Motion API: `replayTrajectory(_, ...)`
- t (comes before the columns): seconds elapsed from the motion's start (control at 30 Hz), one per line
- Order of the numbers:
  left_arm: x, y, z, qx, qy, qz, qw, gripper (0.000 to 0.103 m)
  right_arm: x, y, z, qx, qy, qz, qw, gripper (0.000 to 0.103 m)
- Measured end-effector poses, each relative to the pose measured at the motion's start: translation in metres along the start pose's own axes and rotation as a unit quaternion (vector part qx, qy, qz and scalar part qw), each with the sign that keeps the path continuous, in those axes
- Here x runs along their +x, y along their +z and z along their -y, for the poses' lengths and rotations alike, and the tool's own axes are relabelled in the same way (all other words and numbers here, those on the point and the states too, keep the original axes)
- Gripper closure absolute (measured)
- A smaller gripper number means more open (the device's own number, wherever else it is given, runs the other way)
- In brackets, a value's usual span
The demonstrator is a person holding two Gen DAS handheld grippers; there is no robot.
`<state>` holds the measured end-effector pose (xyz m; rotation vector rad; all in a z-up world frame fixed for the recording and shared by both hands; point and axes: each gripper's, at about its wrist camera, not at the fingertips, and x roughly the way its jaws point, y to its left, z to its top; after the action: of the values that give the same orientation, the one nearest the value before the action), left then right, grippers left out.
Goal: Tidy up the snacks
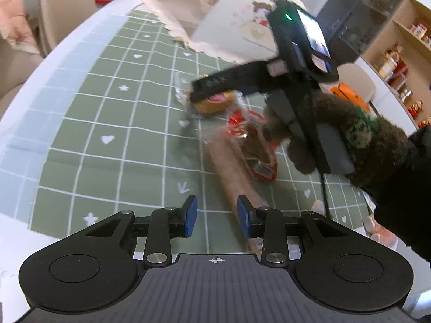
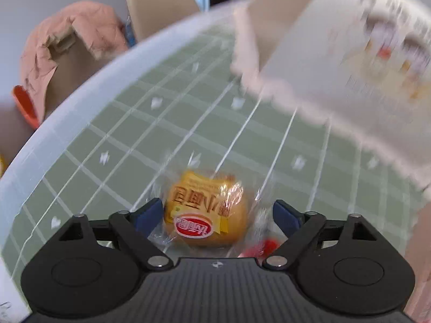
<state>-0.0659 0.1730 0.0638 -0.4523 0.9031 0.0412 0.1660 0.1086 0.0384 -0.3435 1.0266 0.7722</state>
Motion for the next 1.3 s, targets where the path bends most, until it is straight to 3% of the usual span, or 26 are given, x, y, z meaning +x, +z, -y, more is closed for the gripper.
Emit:
replayTrajectory(0.07,0.003,0.002,0.0,-0.002,-0.005,-0.001,1.0,0.067,-0.014,-0.005,0.006,0.0,0.011,0.005,1.0,0.028)
replayTrajectory(0.1,0.006,0.004,0.001,-0.001,-0.01,-0.004,0.9999,0.067,-0.024,-0.008,0.008,-0.007,0.015,0.007,1.0,0.042)
replayTrajectory(0.17,0.015,0.009,0.007,0.008,-0.023,-0.013,0.9996,0.067,-0.049,-0.017,0.016,-0.007,0.012,0.01,1.0,0.058)
replayTrajectory(0.2,0.019,0.011,0.012,0.017,-0.028,-0.015,0.9993,0.067,-0.06,-0.021,0.02,-0.004,0.014,0.011,1.0,0.077)
replayTrajectory(0.23,0.022,0.014,0.018,0.026,-0.034,-0.016,0.999,0.067,-0.075,-0.029,0.027,0.001,0.02,0.011,1.0,0.086)
replayTrajectory(0.37,0.038,0.024,0.042,0.049,-0.06,-0.015,0.9969,0.067,-0.122,-0.067,0.048,0.024,0.021,0.018,0.999,0.086)
replayTrajectory(0.57,0.06,0.066,0.046,0.065,-0.059,0.019,0.996,0.067,-0.165,-0.123,0.066,0.046,-0.053,0.02,0.997,0.085)
replayTrajectory(0.6,0.062,0.078,0.043,0.07,-0.05,0.032,0.9958,0.067,-0.17,-0.131,0.07,0.053,-0.062,0.017,0.996,0.08)
replayTrajectory(0.67,0.068,0.109,0.037,0.079,-0.04,0.062,0.9942,0.067,-0.183,-0.15,0.077,0.08,-0.077,0.019,0.994,0.061)
replayTrajectory(0.7,0.073,0.123,0.034,0.082,-0.04,0.068,0.9935,0.067,-0.188,-0.158,0.081,0.094,-0.081,0.023,0.992,0.045)
replayTrajectory(0.73,0.08,0.136,0.031,0.085,-0.04,0.069,0.9932,0.067,-0.191,-0.165,0.085,0.109,-0.083,0.027,0.99,0.037)
replayTrajectory(0.87,0.113,0.17,0.033,0.121,-0.05,0.053,0.99,0.067,-0.199,-0.188,0.096,0.159,-0.062,0.029,0.985,0.037)
replayTrajectory(0.97,0.142,0.166,0.049,0.172,-0.082,-0.01,0.9817,0.067,-0.197,-0.192,0.085,0.156,-0.022,0.031,0.987,0.036)
replayTrajectory(1.07,0.154,0.142,0.067,0.263,-0.054,-0.05,0.9619,0.066,-0.187,-0.184,0.056,0.103,-0.004,0.029,0.994,0.035)
replayTrajectory(1.17,0.147,0.121,0.071,0.314,-0.014,-0.053,0.9477,0.064,-0.174,-0.173,0.02,0.034,-0.002,0.028,0.999,0.035)
replayTrajectory(1.23,0.14,0.114,0.062,0.309,0.015,-0.058,0.949,0.064,-0.163,-0.165,0.0,0.006,0.009,0.026,1.0,0.035)
replayTrajectory(1.3,0.131,0.109,0.044,0.273,0.045,-0.06,0.9591,0.063,-0.153,-0.159,-0.014,-0.007,0.02,0.024,0.999,0.035)
